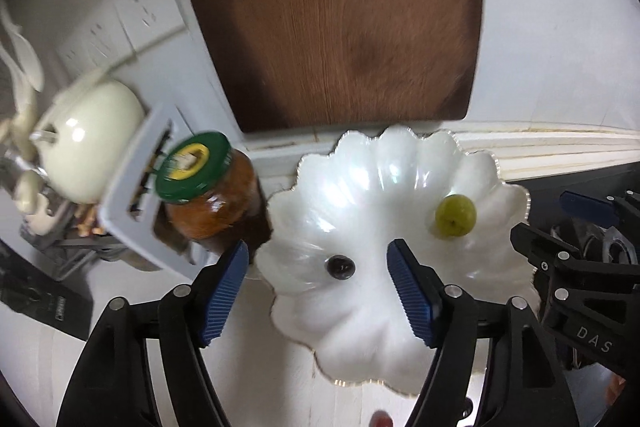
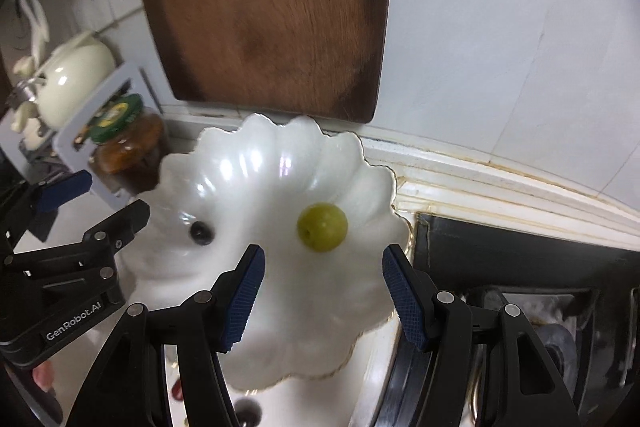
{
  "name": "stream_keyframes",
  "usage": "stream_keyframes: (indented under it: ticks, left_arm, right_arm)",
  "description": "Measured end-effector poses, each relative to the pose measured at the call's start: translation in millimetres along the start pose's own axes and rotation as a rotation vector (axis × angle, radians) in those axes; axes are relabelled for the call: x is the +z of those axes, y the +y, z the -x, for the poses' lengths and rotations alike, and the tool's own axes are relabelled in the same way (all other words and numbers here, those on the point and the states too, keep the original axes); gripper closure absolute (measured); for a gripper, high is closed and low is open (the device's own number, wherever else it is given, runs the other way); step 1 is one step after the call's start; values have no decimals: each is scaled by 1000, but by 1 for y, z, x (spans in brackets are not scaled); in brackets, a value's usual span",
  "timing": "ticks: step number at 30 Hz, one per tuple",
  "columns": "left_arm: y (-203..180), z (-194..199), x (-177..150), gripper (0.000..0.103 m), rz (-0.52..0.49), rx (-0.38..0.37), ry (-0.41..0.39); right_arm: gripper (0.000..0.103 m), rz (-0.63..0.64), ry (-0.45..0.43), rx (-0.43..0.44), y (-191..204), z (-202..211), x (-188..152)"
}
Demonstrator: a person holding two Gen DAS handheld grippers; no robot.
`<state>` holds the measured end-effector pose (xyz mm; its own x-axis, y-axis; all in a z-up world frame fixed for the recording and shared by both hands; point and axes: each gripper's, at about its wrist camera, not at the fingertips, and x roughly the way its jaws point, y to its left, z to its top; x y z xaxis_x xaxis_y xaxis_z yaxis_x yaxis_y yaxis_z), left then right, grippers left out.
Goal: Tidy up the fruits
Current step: 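Withdraw both tools from the bowl back toward the remaining fruits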
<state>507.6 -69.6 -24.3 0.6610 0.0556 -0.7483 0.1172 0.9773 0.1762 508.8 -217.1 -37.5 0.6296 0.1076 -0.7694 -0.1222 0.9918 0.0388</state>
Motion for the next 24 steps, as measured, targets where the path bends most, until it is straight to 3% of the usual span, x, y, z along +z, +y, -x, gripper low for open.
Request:
stream_keyframes:
  ticks: [8, 11, 24]
  left_arm:
    - [4, 74, -22, 21, -14, 20, -110]
    - [7, 98, -32, 19, -9, 21, -143]
    - [23, 161, -84, 17, 59, -1, -206]
  right_arm:
    - [41, 16, -98, 1, 8, 60, -23]
    - [31, 25, -112, 8, 10, 74, -31]
    - [30, 45, -212, 21, 26, 141, -74]
